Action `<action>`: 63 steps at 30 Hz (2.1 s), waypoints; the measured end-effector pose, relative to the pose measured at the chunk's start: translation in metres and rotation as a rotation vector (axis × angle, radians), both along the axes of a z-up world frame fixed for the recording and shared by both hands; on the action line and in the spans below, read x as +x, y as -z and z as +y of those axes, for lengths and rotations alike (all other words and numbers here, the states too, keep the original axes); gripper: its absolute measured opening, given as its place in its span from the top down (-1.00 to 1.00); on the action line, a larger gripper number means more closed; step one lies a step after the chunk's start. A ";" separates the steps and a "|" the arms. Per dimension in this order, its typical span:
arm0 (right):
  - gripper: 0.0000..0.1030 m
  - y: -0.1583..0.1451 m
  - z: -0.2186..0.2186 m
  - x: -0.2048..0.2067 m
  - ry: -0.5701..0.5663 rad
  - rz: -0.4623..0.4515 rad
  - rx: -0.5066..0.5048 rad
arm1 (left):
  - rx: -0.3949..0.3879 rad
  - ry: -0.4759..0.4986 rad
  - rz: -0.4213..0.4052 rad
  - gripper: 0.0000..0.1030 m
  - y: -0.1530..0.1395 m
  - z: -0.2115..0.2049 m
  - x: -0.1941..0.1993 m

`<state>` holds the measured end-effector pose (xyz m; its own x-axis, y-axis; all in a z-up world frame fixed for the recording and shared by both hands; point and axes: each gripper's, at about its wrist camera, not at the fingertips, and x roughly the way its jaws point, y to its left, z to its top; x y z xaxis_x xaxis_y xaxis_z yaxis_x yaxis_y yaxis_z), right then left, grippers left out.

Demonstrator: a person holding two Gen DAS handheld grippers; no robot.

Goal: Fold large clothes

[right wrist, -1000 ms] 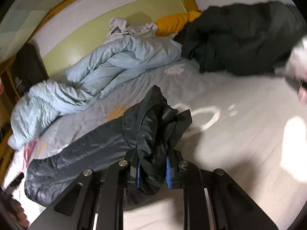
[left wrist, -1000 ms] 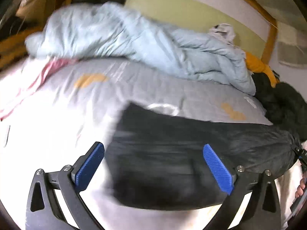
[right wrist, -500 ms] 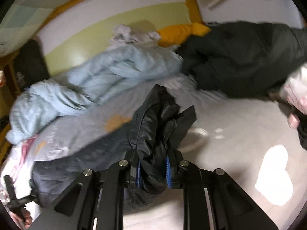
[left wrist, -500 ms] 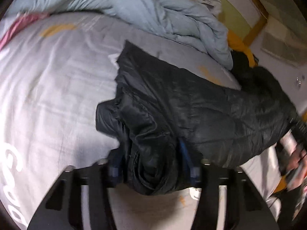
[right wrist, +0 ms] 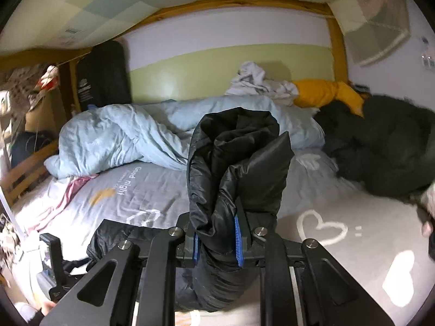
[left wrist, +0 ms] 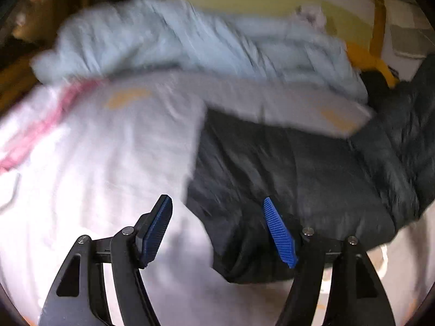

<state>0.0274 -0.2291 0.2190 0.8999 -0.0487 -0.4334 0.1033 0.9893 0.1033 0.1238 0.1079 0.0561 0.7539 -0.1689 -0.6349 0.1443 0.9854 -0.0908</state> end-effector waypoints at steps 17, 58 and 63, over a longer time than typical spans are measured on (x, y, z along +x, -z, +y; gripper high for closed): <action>0.60 0.066 -0.108 -0.019 0.069 0.075 0.114 | -0.161 0.299 0.186 -0.34 -0.034 -0.200 0.036; 0.60 0.043 0.121 0.045 -0.344 0.121 0.058 | -0.070 0.172 0.045 0.39 -0.050 -0.017 0.001; 0.61 0.079 0.161 0.060 -0.372 0.184 0.035 | -0.238 0.085 0.095 0.36 -0.041 0.050 0.009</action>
